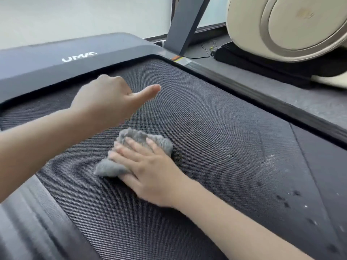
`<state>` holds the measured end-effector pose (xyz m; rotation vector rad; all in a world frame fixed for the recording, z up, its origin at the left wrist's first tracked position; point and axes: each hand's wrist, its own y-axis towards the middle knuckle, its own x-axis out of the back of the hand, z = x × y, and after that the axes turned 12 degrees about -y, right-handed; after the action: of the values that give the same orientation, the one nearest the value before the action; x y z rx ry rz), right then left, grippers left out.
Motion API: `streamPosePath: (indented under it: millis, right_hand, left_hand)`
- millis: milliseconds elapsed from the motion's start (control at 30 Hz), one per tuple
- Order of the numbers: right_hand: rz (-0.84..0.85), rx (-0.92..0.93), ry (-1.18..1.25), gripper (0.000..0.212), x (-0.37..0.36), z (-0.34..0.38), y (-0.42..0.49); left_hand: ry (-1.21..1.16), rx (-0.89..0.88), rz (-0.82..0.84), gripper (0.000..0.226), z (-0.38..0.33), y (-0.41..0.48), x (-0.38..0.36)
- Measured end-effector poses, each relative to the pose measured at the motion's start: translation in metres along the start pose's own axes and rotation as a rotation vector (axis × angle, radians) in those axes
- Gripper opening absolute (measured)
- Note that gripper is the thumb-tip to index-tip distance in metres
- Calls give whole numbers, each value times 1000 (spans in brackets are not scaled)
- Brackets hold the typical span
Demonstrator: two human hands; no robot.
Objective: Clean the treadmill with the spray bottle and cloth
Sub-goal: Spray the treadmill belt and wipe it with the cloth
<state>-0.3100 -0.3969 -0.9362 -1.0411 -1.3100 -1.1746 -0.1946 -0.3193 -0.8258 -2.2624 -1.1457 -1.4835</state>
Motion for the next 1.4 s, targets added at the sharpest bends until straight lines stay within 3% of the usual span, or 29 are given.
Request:
streamPosePath:
  millis: [167,300,400,600,733,833,933,1033,1133,1333,1400]
  right_hand:
    - [36,-129,-70,50,5,-52,-9]
    - [-7,-603,-96,49,6,-156,-25]
    - [145,-890,-95,52,15,-200,-62]
    - [127,-1034,-47,53,14,-190,-52]
    - [45,-805,-7,51,17,-129,-16]
    - [-55,-399,-57,45,8,-50,9]
    - [-45,-1,-39,49,-3,18,-5]
    - [8,81,-33,55,1,23,-34]
    - [14,-77,-29,60,5,-35,-40]
    - [61,-791,-34,50,22,-172,-96]
    - [107,-920,-65,51,20,-190,-102]
  left_hand:
    - [31,-4,6,98,-6,-3,-4]
    - [37,41,6,100,4,-8,4]
    - [38,67,5,97,10,-13,12]
    - [42,67,-8,98,11,-19,28]
    - [48,38,2,98,5,-22,30]
    - [69,17,1,95,-2,-24,30]
    - [73,-8,-2,91,-4,-23,33]
    - [73,2,10,97,-2,-25,32]
    - [106,22,8,100,0,-27,28]
    - [118,17,28,99,3,-27,22]
    - [123,6,33,101,0,-28,21]
